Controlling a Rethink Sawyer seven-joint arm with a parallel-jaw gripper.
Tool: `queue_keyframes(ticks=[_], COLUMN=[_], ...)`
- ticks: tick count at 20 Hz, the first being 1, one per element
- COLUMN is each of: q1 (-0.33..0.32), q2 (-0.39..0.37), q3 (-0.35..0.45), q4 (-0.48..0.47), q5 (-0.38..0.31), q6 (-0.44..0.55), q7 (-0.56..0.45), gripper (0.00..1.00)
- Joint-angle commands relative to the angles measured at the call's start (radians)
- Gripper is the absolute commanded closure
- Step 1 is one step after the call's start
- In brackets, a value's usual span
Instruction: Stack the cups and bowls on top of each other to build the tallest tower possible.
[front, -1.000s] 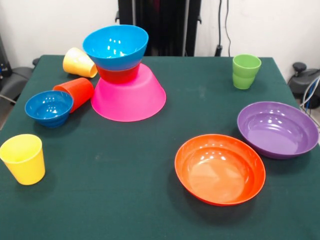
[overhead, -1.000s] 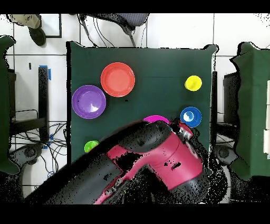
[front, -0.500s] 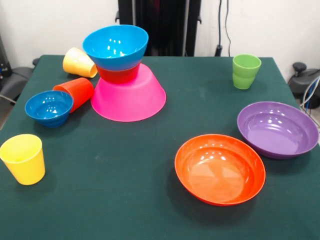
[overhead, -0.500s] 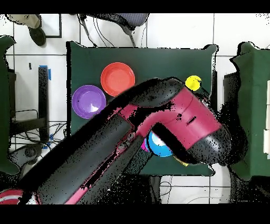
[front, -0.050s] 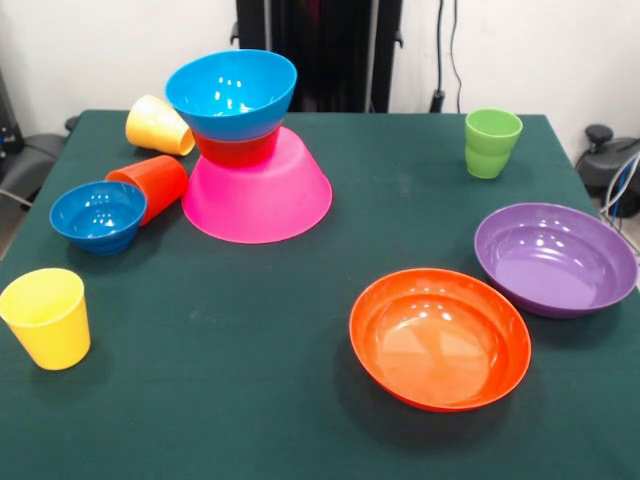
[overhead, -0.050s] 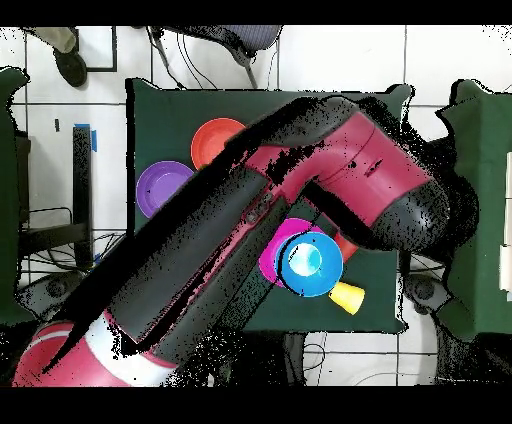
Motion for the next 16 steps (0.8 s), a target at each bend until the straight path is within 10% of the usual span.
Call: queue_keyframes(ticks=[1, 16], q1=[-0.041, -0.052], q2=[0.071, 0.082], q3=[0.130, 0.099], q4=[-0.130, -0.148], q5=[0.038, 0.077], q6=[-0.099, -0.119], q7=[0.265, 0.275], gripper=[0.00, 0.00])
